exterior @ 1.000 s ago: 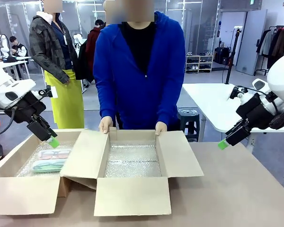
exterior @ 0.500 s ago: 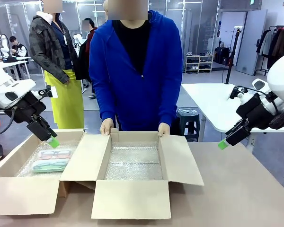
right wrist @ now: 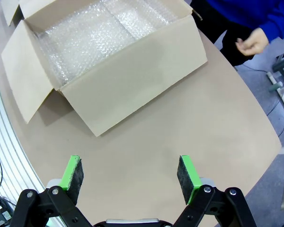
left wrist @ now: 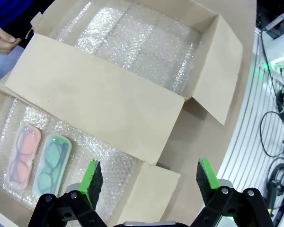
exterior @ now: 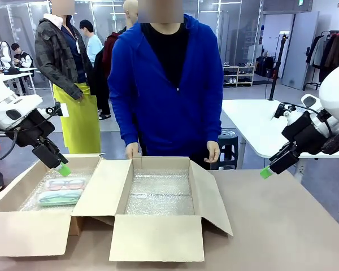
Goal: Pack the glasses set securely to prepare it for shipping.
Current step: Position the Package Box on the left side of the table.
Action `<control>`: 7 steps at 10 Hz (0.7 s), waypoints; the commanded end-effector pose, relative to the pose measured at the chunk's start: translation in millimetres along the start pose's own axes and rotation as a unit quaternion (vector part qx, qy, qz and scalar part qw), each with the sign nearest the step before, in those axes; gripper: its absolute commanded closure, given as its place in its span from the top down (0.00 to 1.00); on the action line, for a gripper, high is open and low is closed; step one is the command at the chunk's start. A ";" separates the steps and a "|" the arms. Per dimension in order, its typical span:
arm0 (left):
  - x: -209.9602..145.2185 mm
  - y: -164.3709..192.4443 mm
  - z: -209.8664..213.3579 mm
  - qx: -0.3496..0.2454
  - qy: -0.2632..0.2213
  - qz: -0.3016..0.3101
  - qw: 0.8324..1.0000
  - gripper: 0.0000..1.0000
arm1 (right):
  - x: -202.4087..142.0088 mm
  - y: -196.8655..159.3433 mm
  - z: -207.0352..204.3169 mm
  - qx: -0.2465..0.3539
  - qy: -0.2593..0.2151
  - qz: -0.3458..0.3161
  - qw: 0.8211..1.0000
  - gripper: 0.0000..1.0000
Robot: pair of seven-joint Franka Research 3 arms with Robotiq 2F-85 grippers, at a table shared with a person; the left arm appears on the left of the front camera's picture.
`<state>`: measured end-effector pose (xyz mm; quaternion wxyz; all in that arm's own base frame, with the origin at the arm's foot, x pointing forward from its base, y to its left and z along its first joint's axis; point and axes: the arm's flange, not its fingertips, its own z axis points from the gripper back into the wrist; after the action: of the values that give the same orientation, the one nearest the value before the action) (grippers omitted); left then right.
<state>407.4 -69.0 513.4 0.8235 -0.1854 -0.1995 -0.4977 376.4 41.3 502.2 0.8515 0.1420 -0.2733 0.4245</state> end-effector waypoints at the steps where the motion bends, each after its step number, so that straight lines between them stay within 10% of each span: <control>1: 1.8 -0.4 2.8 0.005 0.008 0.003 1.000 1.00 | 1.8 2.3 -0.5 -0.003 0.005 -0.006 1.000 1.00; 7: 1.8 -0.4 2.8 0.005 0.008 0.003 1.000 1.00 | 1.8 2.3 -0.5 -0.003 0.005 -0.006 1.000 1.00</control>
<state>407.4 -69.0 513.4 0.8235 -0.1853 -0.1995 -0.4978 376.4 41.3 502.2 0.8515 0.1420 -0.2733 0.4245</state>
